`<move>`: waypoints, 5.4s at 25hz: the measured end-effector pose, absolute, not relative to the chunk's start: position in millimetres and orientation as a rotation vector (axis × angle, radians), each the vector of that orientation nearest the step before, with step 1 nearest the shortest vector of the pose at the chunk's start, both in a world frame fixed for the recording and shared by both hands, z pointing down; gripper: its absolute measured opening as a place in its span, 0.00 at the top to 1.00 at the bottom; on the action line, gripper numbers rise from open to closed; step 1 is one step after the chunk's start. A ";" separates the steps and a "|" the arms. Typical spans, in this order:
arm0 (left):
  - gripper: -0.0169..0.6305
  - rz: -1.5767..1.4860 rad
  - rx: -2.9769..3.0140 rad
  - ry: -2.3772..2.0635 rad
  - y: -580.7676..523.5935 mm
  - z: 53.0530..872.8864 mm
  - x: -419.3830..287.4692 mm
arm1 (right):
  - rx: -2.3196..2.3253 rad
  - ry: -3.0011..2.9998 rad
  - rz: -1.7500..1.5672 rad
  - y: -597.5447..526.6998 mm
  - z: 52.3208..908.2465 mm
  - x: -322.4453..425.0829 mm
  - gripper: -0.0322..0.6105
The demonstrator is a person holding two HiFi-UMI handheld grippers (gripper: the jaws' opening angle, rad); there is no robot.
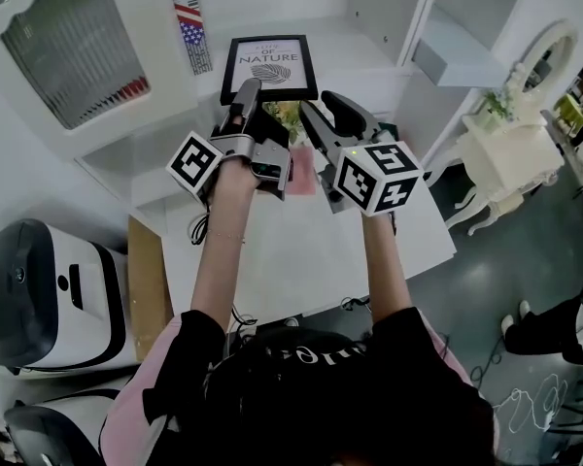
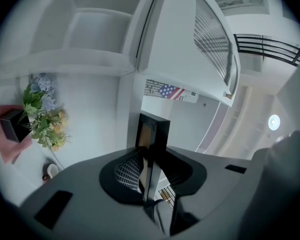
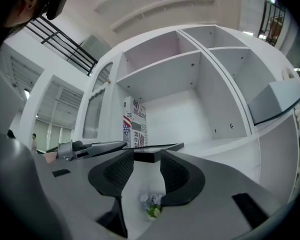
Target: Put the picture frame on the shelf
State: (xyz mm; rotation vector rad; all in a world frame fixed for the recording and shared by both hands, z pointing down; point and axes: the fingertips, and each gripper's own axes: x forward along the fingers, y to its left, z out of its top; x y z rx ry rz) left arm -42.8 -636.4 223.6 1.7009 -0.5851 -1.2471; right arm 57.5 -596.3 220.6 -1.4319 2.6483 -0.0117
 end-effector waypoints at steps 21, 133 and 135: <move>0.59 -0.915 1.954 -0.444 -576.3 286.3 -21.3 | -1.506 2.590 -0.095 -654.2 222.8 49.7 0.68; 0.90 -0.048 2.649 -1.074 62.5 457.1 -178.5 | -1.087 2.927 -0.757 28.2 465.7 -103.1 0.85; 0.90 -0.049 2.647 -1.079 66.7 457.2 -180.3 | -1.073 2.938 -0.750 32.2 465.5 -105.9 0.85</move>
